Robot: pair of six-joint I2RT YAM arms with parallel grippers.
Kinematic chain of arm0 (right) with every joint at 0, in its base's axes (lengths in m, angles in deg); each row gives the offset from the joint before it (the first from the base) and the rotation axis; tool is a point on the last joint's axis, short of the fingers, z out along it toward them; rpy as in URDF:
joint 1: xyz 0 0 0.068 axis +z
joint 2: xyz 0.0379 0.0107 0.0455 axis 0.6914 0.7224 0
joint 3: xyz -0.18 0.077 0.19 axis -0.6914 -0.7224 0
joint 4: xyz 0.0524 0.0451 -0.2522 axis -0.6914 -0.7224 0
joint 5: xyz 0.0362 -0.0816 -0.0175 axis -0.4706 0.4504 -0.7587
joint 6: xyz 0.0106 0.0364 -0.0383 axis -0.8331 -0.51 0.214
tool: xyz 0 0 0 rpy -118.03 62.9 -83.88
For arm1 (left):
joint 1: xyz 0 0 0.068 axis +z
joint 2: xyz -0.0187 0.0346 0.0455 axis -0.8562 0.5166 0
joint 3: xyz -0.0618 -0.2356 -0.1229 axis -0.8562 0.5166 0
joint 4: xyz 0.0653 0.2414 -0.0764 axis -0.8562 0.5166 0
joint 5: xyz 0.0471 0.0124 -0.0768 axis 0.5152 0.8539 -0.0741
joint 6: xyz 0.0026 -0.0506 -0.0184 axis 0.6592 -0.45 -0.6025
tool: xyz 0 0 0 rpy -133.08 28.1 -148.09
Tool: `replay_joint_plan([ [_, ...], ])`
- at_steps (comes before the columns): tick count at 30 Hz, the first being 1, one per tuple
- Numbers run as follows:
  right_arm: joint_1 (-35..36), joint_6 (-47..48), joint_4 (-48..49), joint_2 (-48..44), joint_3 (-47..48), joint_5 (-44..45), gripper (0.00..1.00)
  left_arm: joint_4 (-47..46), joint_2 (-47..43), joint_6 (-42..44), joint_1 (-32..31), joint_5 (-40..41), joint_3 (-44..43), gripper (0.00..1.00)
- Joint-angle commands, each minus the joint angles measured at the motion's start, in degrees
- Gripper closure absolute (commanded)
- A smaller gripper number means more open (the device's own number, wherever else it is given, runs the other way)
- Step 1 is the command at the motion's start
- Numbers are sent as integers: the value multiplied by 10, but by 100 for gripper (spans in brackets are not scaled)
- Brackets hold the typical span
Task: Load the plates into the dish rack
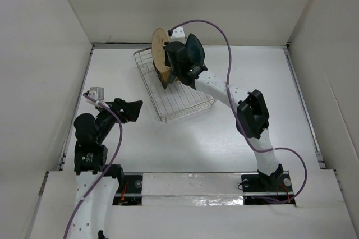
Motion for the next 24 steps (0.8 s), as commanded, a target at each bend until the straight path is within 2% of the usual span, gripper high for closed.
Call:
replay_joint_plan([
  [1, 8, 8, 49, 9, 64, 15, 100, -12, -4, 12, -2, -7, -1, 1],
  [15, 48, 49, 38, 72, 81, 42, 100, -12, -3, 11, -2, -4, 0, 1],
  [24, 55, 124, 93, -1, 18, 115, 100, -12, -4, 11, -2, -6, 1, 1],
])
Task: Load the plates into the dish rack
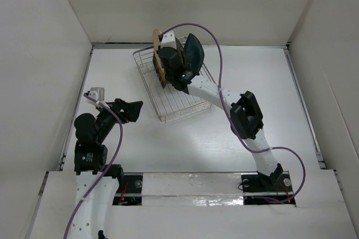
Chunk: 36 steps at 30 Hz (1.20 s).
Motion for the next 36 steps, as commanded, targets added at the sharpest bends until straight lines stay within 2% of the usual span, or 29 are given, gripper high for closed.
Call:
replay_joint_plan([
  [1, 20, 16, 56, -69, -23, 17, 100, -17, -5, 6, -2, -6, 0, 1],
  [11, 41, 81, 75, -147, -39, -15, 100, -17, -8, 6, -2, -1, 0, 1],
  [23, 57, 117, 81, -100, -2, -2, 100, -14, 0, 8, -2, 2, -1, 1],
  [30, 10, 60, 76, -98, -3, -44, 100, -15, 4, 5, -2, 4, 0, 1],
  [34, -15, 21, 67, -121, -2, -121, 100, -18, 2, 4, -2, 4, 0, 1],
  [36, -28, -29, 52, -131, 3, -160, 100, -19, 2, 3, -2, 5, 1, 1],
])
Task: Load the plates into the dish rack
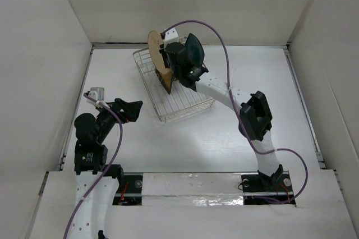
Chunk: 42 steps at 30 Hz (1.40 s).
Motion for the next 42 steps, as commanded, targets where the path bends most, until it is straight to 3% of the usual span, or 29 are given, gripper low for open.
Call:
replay_joint_plan([
  [1, -29, -90, 72, -62, 63, -114, 100, -21, 1, 2, -2, 1, 1, 1],
  [3, -42, -117, 64, -62, 64, -152, 100, -21, 0, 2, -2, 1, 2, 1],
  [9, -79, -193, 73, -59, 42, -231, 85, -23, 0, 2, -2, -2, 3, 1],
  [11, -84, -215, 82, -60, 34, -254, 85, -24, 2, 1, -2, -4, 3, 1],
  [15, -90, -206, 82, -60, 44, -234, 80, -25, 0, 1, -2, -5, 3, 1],
  [23, -85, -143, 103, -59, 59, -172, 80, -26, 3, 1, -2, -6, 4, 1],
  [26, -78, -101, 126, -59, 56, -154, 83, -28, 7, -2, -2, -4, 4, 1],
  [28, -72, -90, 158, -64, 43, -143, 90, -37, 17, -9, -2, -2, 3, 1],
  [30, -85, -174, 198, -84, -3, -176, 100, -68, 26, -37, -2, -2, 9, 1],
  [31, -96, -175, 208, -84, -17, -177, 100, -82, 27, -49, -2, -2, 13, 1],
  [32, -108, -257, 219, -93, -34, -232, 100, -94, 30, -63, -2, -2, 16, 1],
  [34, -145, -334, 272, -96, -73, -288, 100, -124, 41, -93, -2, 0, 19, 1],
  [38, -203, -538, 370, -59, -75, -449, 100, -180, 86, -146, -2, 17, 11, 1],
  [42, -231, -654, 449, -48, -79, -515, 100, -224, 130, -179, -2, 13, 4, 1],
])
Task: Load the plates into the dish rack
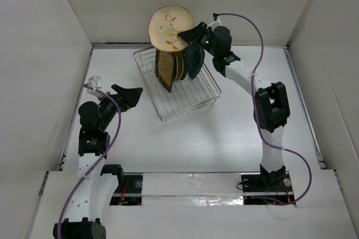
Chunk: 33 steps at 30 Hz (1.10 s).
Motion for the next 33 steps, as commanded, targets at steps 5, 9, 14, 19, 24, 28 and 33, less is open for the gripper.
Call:
replay_joint_plan([
  [5, -42, -128, 182, -40, 45, -91, 100, -94, 62, -54, -2, 9, -39, 1],
  [9, -7, 12, 45, -81, 61, -29, 100, -48, 28, -12, -2, 54, -53, 4],
  [14, 66, 189, -77, -93, 119, 118, 100, 38, -32, 42, -2, 87, -71, 19],
  [19, 145, 326, -191, -52, 230, 260, 100, 99, -99, 84, -2, 95, -80, 80],
  [24, 193, 408, -221, -2, 277, 398, 100, 148, -141, 116, -2, 90, -80, 98],
  [28, 211, 443, -230, 47, 318, 459, 100, 168, -156, 139, -9, 88, -70, 97],
  [33, 216, 468, -217, 76, 336, 497, 100, 161, -169, 145, -27, 82, -45, 72],
])
